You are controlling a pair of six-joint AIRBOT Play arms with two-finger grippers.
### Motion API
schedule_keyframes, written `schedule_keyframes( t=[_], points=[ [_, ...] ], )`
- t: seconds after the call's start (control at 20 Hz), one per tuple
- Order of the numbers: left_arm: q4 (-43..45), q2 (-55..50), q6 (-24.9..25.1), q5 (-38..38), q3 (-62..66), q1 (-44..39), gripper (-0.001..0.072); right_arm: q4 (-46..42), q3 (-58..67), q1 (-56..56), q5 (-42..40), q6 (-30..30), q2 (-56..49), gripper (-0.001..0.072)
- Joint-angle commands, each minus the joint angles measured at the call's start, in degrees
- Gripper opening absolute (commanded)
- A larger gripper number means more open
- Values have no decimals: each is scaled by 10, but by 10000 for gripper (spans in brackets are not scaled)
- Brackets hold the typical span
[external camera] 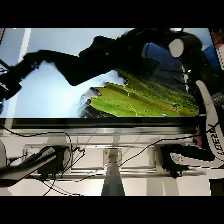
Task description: Fold the clothes and pants, and hang the long-sleeved shirts on hangers.
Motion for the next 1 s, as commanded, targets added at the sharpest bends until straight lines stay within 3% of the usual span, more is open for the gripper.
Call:
schedule_keyframes(
  t=[0.0, 0.15, 0.25, 0.4, 0.5, 0.6, 0.7, 0.8, 0.9, 0.95],
  points=[
    [1, 12, -51, 92, 64, 49, 17, 17, 50, -97, 20, 83, 1, 21],
    [23, 11, -87, 156, 103, 81, 16, 19, 102, -192, 74, 172, 5, 21],
    [115, 9, -107, 192, 141, 90, 14, 15, 117, -245, 91, 170, 21, 21],
    [311, 1, -198, 225, 231, 92, 14, 16, 120, -308, 106, 170, 56, 20],
    [384, 1, -201, 225, 264, 92, 17, 10, 120, -328, 186, 147, 73, 20],
    [484, 2, -201, 177, 264, 92, 17, -14, 118, -332, 336, 104, 76, 21],
    [621, -9, -208, 68, 263, 92, 17, -13, 77, -330, 437, 69, 84, 21],
    [747, -32, -233, -37, 262, 92, 16, -14, -14, -330, 446, 57, 118, 20],
    [843, -45, -286, -63, 238, 103, 16, -13, -124, -330, 456, 53, 170, 20],
    [888, -48, -286, -83, 225, 109, 17, -13, -174, -330, 466, 48, 197, 20]
  ],
)
